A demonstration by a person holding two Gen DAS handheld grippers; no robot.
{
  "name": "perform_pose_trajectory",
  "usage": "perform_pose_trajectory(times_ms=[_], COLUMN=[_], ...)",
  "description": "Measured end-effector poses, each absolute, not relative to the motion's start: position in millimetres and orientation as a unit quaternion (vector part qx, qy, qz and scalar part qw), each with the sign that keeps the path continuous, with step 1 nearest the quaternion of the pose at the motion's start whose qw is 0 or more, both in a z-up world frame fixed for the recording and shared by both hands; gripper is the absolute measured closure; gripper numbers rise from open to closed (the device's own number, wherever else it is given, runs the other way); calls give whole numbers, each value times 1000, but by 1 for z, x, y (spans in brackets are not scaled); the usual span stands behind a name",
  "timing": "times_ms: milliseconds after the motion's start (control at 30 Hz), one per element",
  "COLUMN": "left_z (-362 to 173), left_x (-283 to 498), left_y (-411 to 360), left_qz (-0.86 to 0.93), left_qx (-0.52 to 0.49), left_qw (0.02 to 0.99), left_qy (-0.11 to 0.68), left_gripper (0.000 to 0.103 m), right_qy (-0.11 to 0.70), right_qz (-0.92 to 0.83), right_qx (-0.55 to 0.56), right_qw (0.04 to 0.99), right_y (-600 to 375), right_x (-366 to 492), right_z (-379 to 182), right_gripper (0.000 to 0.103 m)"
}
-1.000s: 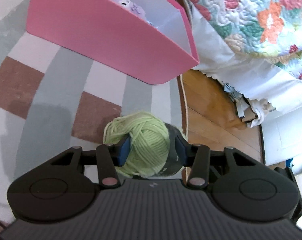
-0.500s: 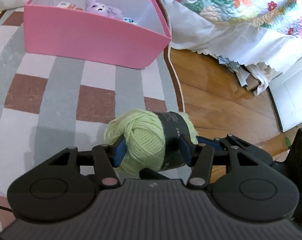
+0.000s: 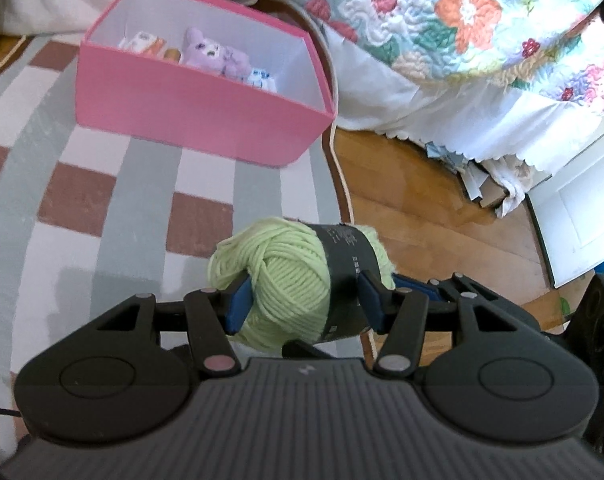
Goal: Organize objects
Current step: 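Lift the yarn ball and carry it over the pink box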
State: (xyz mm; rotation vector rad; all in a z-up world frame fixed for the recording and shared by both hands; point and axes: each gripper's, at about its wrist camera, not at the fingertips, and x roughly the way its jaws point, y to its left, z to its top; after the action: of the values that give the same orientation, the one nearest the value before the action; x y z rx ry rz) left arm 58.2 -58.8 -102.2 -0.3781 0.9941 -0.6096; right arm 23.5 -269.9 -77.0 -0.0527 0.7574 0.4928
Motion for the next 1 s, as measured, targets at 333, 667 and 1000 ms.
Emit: perform_pose_trajectory(times_ms=[333, 667, 1000], left_z=[-37, 18, 50], left_x=[65, 107, 191], left_y=[-47, -30, -43], left_qz=[-290, -297, -296], left_qx=[-165, -164, -160], left_qw=[850, 861, 875], left_qy=[409, 379, 347], left_gripper=[49, 49, 49], right_qy=[362, 318, 304], right_qz=[234, 236, 240], right_qx=[-64, -93, -110], right_qw=[900, 914, 915], right_y=[-245, -227, -221], right_x=[29, 60, 141], right_z=[-27, 35, 82], right_gripper=[12, 17, 30])
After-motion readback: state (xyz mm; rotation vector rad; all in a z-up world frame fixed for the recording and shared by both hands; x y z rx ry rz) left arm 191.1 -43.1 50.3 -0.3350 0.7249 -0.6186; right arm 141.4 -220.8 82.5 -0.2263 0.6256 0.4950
